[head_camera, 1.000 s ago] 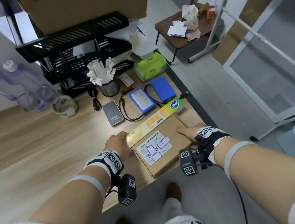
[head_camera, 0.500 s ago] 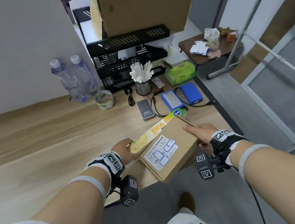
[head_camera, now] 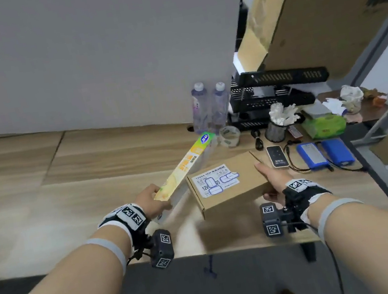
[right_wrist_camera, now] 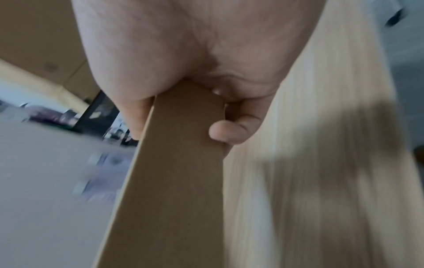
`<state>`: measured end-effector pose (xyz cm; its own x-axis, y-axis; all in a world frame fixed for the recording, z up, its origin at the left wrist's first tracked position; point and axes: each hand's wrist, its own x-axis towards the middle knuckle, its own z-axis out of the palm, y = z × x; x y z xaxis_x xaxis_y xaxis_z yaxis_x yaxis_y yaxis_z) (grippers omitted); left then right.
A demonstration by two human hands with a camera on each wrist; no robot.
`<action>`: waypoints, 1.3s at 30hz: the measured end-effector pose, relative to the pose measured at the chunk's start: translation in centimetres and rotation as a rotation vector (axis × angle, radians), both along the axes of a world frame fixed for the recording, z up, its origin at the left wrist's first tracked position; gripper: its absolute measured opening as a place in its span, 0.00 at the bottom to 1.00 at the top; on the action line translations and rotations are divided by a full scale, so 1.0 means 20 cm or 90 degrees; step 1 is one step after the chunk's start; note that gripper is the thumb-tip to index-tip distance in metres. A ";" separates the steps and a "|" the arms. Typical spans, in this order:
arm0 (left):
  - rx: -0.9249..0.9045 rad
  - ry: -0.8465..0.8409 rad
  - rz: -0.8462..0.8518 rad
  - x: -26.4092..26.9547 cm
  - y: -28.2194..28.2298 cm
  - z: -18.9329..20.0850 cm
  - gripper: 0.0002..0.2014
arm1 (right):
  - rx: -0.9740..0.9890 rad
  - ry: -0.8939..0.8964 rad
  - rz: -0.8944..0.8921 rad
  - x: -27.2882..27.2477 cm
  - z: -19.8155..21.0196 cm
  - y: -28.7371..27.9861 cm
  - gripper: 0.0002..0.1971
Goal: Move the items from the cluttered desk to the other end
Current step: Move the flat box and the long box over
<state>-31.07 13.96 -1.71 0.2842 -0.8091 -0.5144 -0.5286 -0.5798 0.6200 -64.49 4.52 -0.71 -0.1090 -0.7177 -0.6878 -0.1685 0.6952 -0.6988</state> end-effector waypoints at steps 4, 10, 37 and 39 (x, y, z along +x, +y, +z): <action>0.037 0.022 0.120 0.41 0.26 0.05 0.20 | -0.015 -0.011 0.087 0.51 0.01 0.02 0.30; 0.037 0.039 0.288 0.94 0.69 0.07 0.26 | 0.002 -0.025 0.234 1.29 0.02 0.15 0.20; -0.030 0.030 0.852 2.91 1.50 0.17 0.21 | 0.123 -0.167 0.539 4.07 -0.07 0.49 0.16; -0.042 0.056 0.877 3.05 1.54 0.14 0.22 | 0.119 -0.156 0.551 4.22 -0.08 0.55 0.16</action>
